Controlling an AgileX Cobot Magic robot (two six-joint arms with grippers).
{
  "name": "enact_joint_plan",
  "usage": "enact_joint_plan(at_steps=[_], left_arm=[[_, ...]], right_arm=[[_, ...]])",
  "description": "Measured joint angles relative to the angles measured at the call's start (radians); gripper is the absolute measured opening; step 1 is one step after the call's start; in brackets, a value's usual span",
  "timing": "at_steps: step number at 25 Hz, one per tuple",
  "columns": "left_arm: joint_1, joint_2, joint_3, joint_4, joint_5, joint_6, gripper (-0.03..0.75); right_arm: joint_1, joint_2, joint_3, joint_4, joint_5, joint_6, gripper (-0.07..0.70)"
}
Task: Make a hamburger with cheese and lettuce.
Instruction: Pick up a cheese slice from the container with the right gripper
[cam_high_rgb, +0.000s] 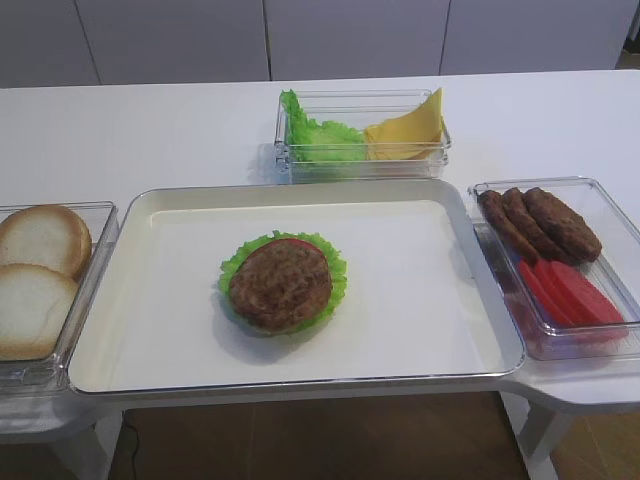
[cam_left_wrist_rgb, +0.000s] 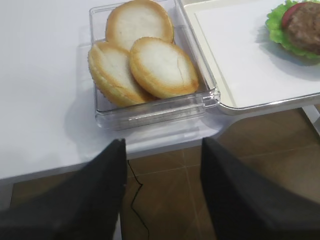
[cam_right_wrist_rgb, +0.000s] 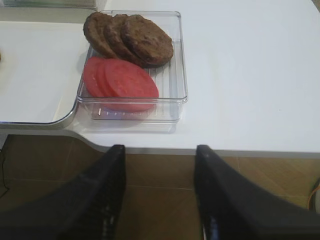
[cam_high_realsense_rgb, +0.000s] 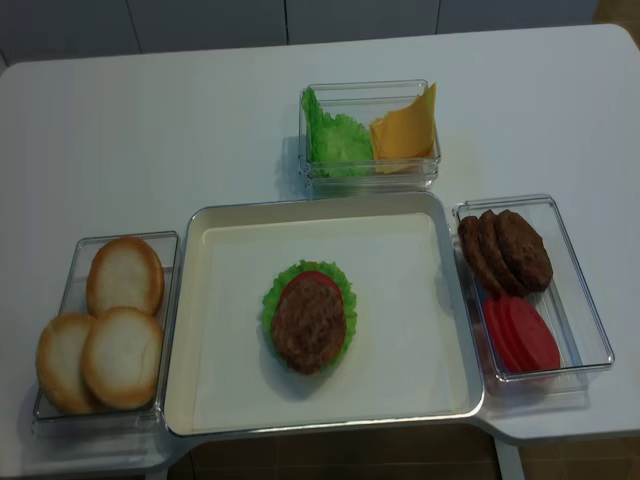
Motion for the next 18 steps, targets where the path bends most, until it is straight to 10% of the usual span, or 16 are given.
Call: enact_joint_plan(at_steps=[18], left_arm=[[0.0,0.0,0.0,0.0,0.0,0.0,0.36]], right_arm=[[0.0,0.0,0.0,0.0,0.0,0.0,0.338]])
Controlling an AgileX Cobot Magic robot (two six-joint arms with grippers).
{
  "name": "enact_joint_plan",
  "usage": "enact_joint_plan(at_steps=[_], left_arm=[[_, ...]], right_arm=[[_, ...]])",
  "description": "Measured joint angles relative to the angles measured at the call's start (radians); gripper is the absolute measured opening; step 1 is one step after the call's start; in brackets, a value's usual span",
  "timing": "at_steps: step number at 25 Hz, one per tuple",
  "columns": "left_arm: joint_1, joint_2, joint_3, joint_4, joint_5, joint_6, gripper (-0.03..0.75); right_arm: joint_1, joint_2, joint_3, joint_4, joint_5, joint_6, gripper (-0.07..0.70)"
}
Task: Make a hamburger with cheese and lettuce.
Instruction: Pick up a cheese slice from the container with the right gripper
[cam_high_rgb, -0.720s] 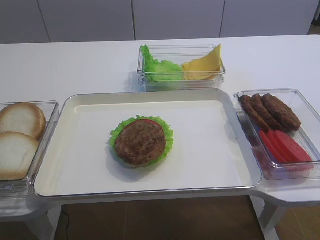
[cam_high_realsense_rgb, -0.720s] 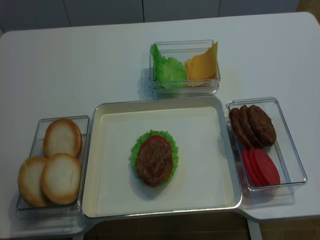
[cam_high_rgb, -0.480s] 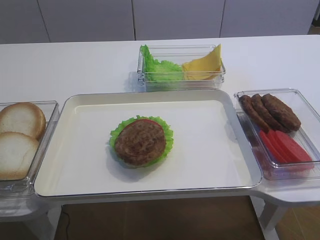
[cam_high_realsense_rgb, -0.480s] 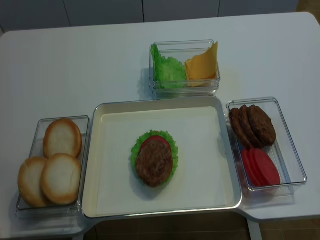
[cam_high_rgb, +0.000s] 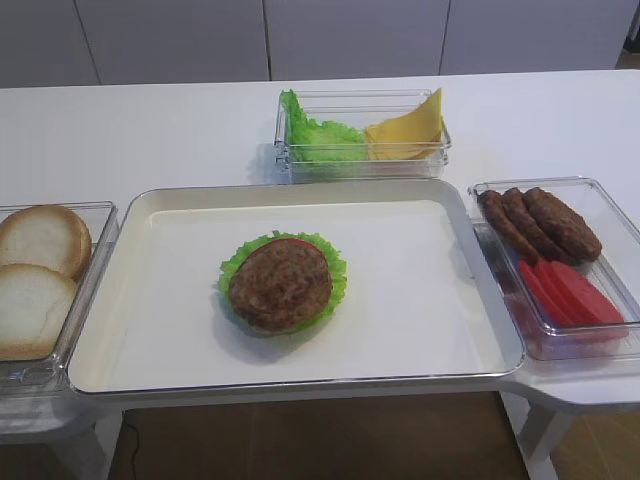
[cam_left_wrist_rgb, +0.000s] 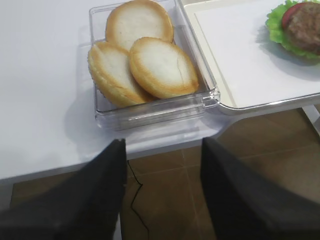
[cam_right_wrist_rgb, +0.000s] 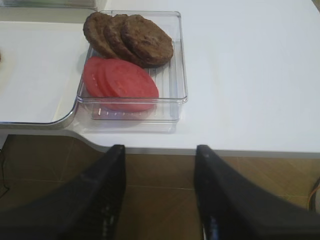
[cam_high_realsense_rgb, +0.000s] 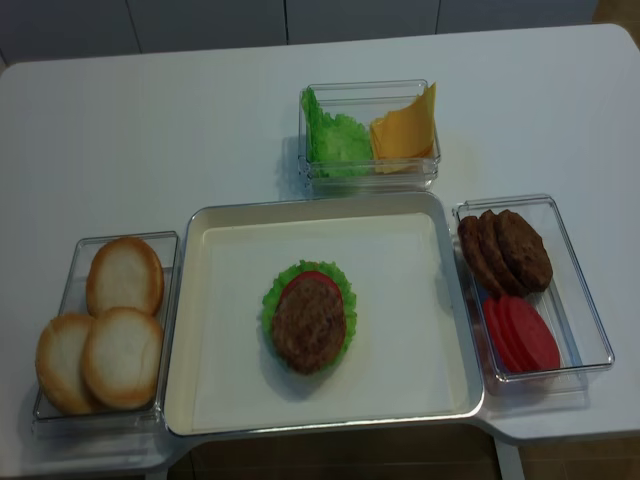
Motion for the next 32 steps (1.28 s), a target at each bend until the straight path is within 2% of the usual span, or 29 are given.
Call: enact_joint_plan(at_steps=[9,19,25,28,32], left_arm=[[0.0,0.0,0.0,0.0,0.0,0.0,0.36],[0.0,0.0,0.0,0.0,0.0,0.0,0.36],[0.0,0.0,0.0,0.0,0.0,0.002,0.36],[0.0,0.0,0.0,0.0,0.0,0.002,0.36],[0.0,0.0,0.0,0.0,0.0,0.002,0.36]], right_arm=[[0.0,0.0,0.0,0.0,0.0,0.0,0.315],[0.0,0.0,0.0,0.0,0.0,0.0,0.159],[0.0,0.0,0.0,0.017,-0.002,0.015,0.128],[0.0,0.0,0.0,0.058,-0.014,0.021,0.162],[0.0,0.0,-0.018,0.117,-0.066,0.023,0.334]])
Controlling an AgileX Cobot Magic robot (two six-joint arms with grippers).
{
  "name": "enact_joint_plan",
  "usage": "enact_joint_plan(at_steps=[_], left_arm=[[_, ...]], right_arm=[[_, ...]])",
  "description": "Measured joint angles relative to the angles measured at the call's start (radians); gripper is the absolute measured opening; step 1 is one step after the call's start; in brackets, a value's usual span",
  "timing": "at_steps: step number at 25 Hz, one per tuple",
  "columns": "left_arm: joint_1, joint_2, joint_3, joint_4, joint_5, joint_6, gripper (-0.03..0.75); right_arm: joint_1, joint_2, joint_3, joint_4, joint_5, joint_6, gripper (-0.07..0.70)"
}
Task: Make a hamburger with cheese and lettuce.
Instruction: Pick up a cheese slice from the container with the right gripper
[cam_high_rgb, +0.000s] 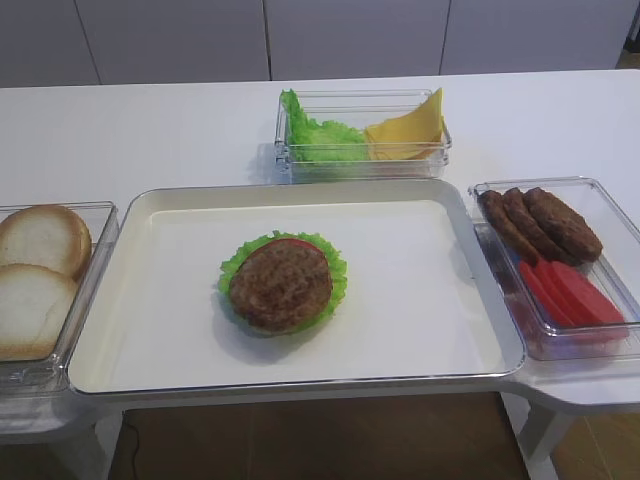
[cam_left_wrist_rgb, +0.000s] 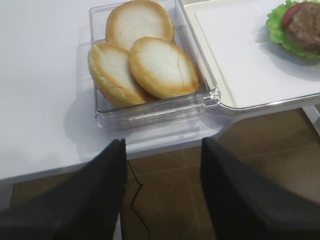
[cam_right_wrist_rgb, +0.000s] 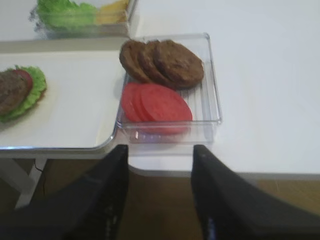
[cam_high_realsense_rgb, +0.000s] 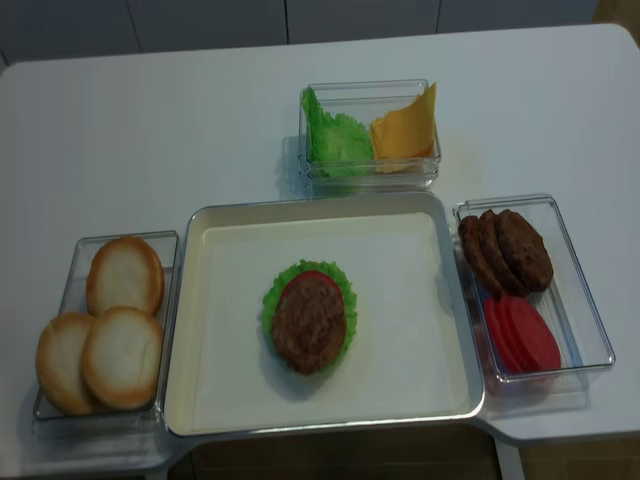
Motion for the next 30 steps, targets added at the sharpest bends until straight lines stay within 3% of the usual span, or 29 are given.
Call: enact_joint_plan(at_steps=[2,7,15,17,26,30], left_arm=[[0.0,0.0,0.0,0.0,0.0,0.0,0.36],[0.0,0.0,0.0,0.0,0.0,0.0,0.36],[0.0,0.0,0.0,0.0,0.0,0.0,0.36],[0.0,0.0,0.0,0.0,0.0,0.0,0.36],[0.0,0.0,0.0,0.0,0.0,0.0,0.36],[0.0,0.0,0.0,0.0,0.0,0.0,0.36]], right_arm=[[0.0,0.004,-0.022,0.007,-0.015,0.0,0.387],[0.0,0.143,-0.088,0.009,-0.04,0.002,0.412],[0.0,0.486,-0.214,0.026,-0.215,0.005,0.414],[0.0,0.583,-0.256,0.043,-0.237,0.012,0.415],[0.0,1.011,-0.452,0.111,-0.264,0.005,0.415],[0.0,1.202,-0.574,0.148,-0.264,-0.046,0.415]])
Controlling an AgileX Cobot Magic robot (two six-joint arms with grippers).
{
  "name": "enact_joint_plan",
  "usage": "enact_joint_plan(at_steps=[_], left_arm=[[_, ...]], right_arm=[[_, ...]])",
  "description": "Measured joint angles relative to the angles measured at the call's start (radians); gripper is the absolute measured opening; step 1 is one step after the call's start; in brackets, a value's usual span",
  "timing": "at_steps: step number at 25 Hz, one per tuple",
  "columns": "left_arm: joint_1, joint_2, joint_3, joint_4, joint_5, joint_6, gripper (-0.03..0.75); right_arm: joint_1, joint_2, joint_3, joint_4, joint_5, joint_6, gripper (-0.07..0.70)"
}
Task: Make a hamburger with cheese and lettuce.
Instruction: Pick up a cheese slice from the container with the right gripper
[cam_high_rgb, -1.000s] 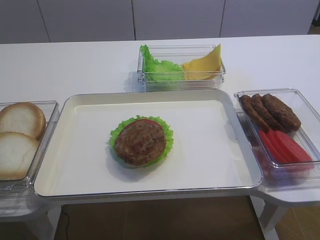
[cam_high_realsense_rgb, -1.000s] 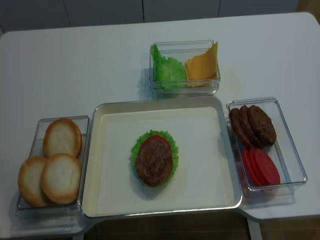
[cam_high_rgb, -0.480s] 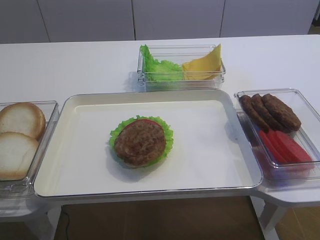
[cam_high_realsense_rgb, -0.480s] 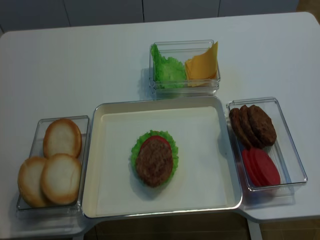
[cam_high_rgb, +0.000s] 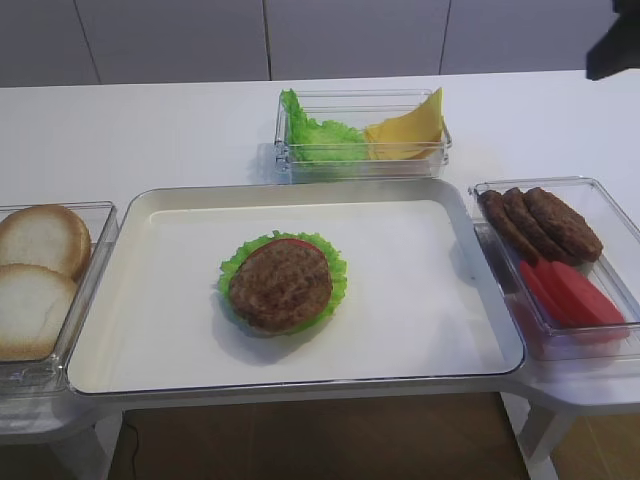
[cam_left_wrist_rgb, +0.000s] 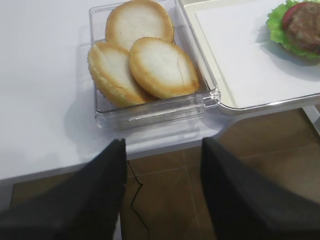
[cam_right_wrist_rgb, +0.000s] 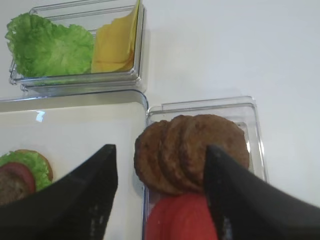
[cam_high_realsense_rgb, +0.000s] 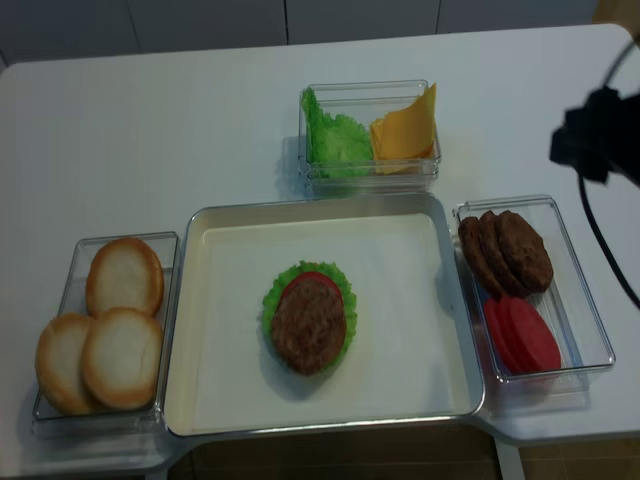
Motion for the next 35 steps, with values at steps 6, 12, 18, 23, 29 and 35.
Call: enact_joint_plan(at_steps=[6,12,18,23,29,35], left_arm=[[0.0,0.0,0.0,0.0,0.0,0.0,0.36],[0.0,0.0,0.0,0.0,0.0,0.0,0.36],[0.0,0.0,0.0,0.0,0.0,0.0,0.36],[0.0,0.0,0.0,0.0,0.0,0.0,0.36],[0.0,0.0,0.0,0.0,0.0,0.0,0.36],[0.0,0.0,0.0,0.0,0.0,0.0,0.36]], right_arm=[[0.0,0.28,-0.217,0.07,0.019,-0.065,0.415],[0.0,0.54,-0.449,0.126,0.034,-0.115,0.415],[0.0,0.773,-0.667,0.229,0.049,-0.162,0.414],[0.0,0.938,-0.816,0.241,0.059,-0.164,0.407],[0.0,1.019,-0.869,0.314,0.064,-0.213,0.377],[0.0,1.038,-0.873,0.355,0.059,-0.237,0.348]])
